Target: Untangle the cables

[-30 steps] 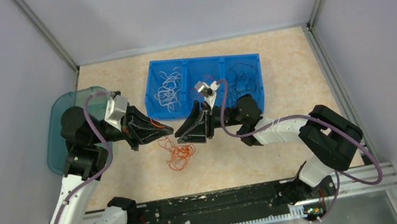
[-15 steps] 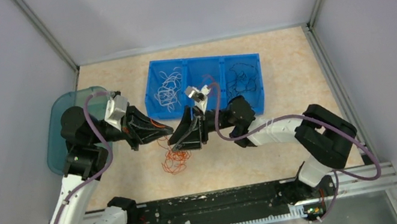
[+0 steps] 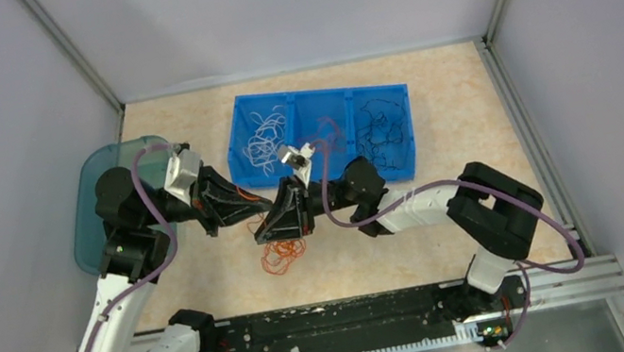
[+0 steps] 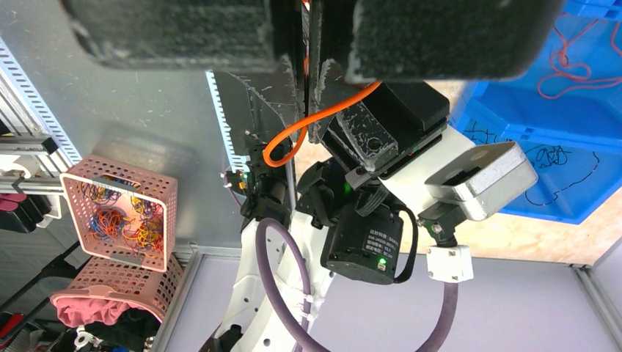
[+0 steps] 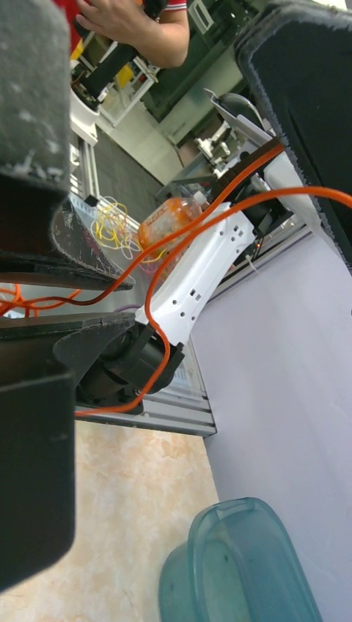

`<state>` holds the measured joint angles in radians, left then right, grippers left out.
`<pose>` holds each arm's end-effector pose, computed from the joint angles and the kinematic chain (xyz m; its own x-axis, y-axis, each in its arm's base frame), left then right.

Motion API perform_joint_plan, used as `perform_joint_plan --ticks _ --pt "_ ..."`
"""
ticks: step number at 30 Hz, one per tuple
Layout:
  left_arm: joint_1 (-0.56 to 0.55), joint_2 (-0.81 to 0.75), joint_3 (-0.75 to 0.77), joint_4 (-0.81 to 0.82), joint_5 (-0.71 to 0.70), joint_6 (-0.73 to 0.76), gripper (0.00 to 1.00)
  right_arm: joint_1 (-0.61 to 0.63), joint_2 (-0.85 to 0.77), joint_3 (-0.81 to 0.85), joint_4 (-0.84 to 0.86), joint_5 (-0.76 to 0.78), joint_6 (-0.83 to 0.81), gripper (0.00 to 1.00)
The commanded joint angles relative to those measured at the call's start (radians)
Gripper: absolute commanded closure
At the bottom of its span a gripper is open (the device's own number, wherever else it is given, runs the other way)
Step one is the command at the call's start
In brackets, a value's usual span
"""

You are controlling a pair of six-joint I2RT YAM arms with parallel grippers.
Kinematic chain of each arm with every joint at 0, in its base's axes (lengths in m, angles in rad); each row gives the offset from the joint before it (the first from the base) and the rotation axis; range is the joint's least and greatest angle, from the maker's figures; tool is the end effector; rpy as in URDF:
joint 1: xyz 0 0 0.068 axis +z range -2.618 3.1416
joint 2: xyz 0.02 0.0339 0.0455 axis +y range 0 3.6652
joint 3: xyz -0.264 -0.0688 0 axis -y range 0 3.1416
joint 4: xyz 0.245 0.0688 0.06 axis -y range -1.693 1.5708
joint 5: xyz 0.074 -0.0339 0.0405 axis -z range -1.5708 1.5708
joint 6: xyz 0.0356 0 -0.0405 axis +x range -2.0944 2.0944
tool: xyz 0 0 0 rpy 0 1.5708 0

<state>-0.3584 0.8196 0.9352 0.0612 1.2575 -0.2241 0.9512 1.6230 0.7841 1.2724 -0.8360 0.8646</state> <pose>0.1379 -0.0878 0.4093 -0.0583 -0.0513 -0.9970 0.9971 -0.0526 -0.0556 0.1707 0.2848 0.2761 -0.5545 0.1011 -0.8260 -0.7935 -0.3633 0.4882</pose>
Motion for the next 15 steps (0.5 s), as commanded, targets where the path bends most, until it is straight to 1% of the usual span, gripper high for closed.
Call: perform_joint_plan --ticks 1,4,6,8,15 --pt "-0.005 0.001 0.048 0.023 0.008 0.006 1.0 0.025 0.018 0.037 0.077 0.071 -0.023 0.82" --pt "-0.005 0.007 0.067 0.024 0.009 0.007 1.0 0.03 0.009 0.007 0.056 0.111 -0.068 0.83" --pt "-0.005 0.013 0.081 0.028 0.009 0.004 1.0 0.032 0.004 -0.006 -0.002 0.134 -0.103 0.83" --pt "-0.005 0.017 0.092 0.039 0.009 -0.004 1.0 0.032 0.001 -0.017 -0.026 0.146 -0.123 0.83" --pt "-0.005 0.034 0.149 0.059 0.007 -0.012 1.0 0.033 0.022 -0.088 0.036 0.155 -0.102 0.85"
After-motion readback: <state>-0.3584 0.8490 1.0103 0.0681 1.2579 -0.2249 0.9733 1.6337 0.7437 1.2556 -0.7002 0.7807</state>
